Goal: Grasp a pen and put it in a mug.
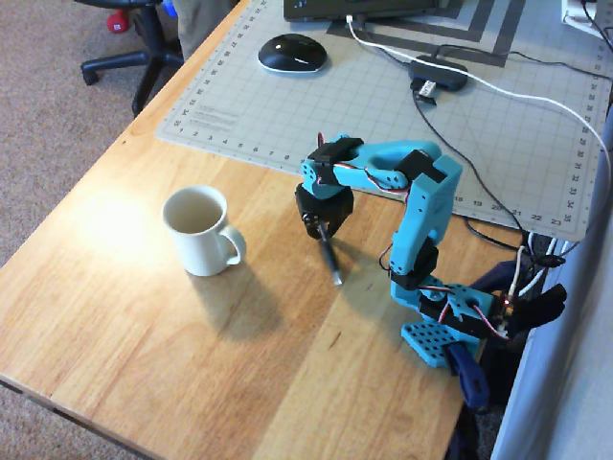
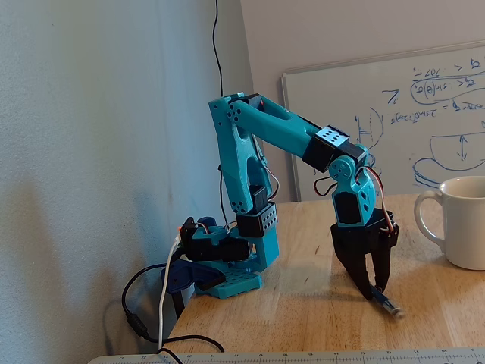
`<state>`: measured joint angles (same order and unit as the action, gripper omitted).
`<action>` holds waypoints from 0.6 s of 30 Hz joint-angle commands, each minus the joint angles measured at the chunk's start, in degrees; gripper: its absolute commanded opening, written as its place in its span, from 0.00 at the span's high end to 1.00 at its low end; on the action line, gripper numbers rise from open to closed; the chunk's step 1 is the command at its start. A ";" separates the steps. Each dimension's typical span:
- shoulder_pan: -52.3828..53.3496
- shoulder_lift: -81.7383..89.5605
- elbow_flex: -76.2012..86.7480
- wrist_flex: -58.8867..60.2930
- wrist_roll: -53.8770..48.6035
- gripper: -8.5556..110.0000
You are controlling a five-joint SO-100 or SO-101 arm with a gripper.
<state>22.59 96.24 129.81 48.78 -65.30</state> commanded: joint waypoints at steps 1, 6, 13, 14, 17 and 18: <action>0.18 1.05 -3.60 -0.79 -0.62 0.93; -0.97 5.45 -3.60 -0.88 -0.62 0.91; -4.04 18.37 -3.60 -4.31 -0.79 0.91; -4.39 19.86 -3.52 -6.33 -0.79 0.91; -4.92 23.91 -3.25 -13.45 -0.88 0.91; -5.01 24.96 -3.25 -16.17 -0.88 0.91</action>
<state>18.19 113.99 129.81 40.08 -65.39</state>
